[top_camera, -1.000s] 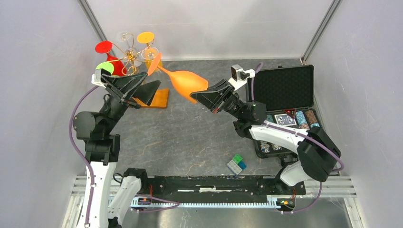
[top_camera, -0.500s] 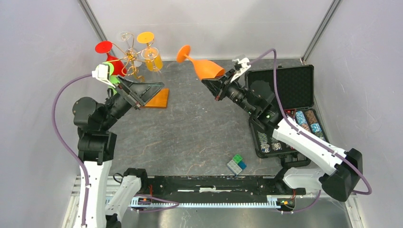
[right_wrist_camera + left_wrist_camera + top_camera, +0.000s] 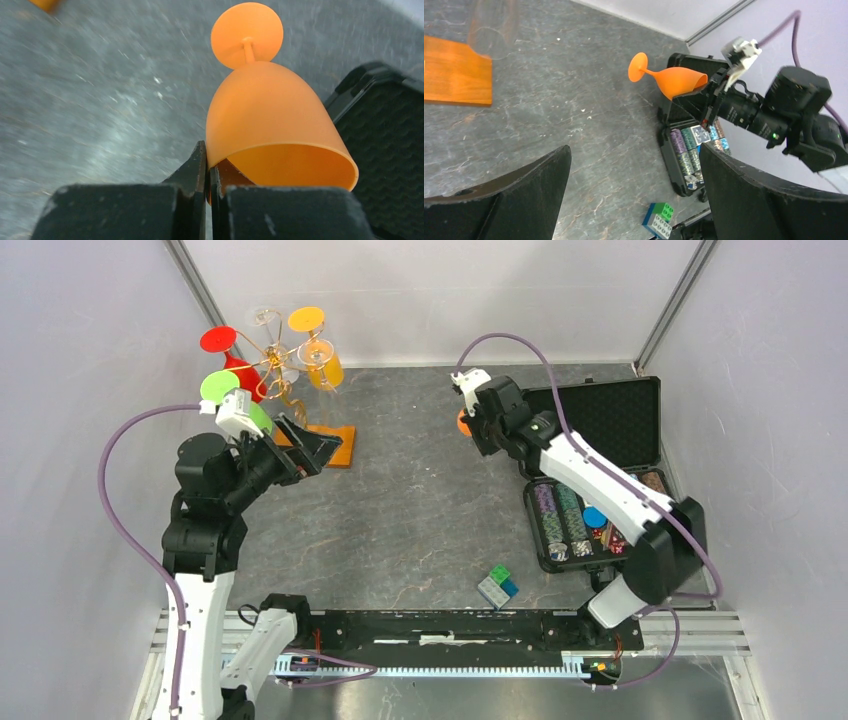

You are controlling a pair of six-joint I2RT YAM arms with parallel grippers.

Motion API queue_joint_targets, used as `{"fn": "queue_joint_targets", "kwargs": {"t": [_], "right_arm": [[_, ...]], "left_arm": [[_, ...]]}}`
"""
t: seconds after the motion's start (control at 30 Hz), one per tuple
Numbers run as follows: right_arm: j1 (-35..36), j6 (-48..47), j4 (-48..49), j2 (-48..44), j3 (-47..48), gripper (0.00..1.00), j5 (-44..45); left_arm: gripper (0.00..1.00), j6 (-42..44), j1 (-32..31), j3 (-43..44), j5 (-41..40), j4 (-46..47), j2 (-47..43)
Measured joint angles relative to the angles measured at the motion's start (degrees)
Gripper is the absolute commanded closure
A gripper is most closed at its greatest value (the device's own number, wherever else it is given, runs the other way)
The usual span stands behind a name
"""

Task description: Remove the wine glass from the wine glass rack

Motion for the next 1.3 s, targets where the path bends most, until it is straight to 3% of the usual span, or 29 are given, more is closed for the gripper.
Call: {"fn": "queue_joint_targets", "kwargs": {"t": [0.33, 0.8, 1.0, 1.13, 1.3], "right_arm": [[-3.5, -5.8, -11.1, 17.3, 13.9, 1.0, -2.7], [-6.6, -9.6, -18.2, 26.0, 25.0, 0.88, -7.1], [-7.0, -10.9, -21.0, 28.3, 28.3, 0.77, -7.4], [-7.0, -11.4, -21.8, 30.4, 31.6, 0.61, -6.4], [-7.0, -11.9, -22.5, 32.2, 35.0, 0.53, -5.9]], "left_arm": [[0.0, 2.6, 0.0, -2.5, -1.0, -2.2, 0.2], [0.0, 2.7, 0.0, -5.2, -1.0, -2.6, 2.6], [0.0, 2.8, 0.0, -5.4, -0.8, -2.6, 3.1], [0.0, 3.2, 0.0, -5.6, -0.5, -2.6, 4.1], [0.0, 3.3, 0.0, -5.5, -0.5, -2.7, 5.2]]}}
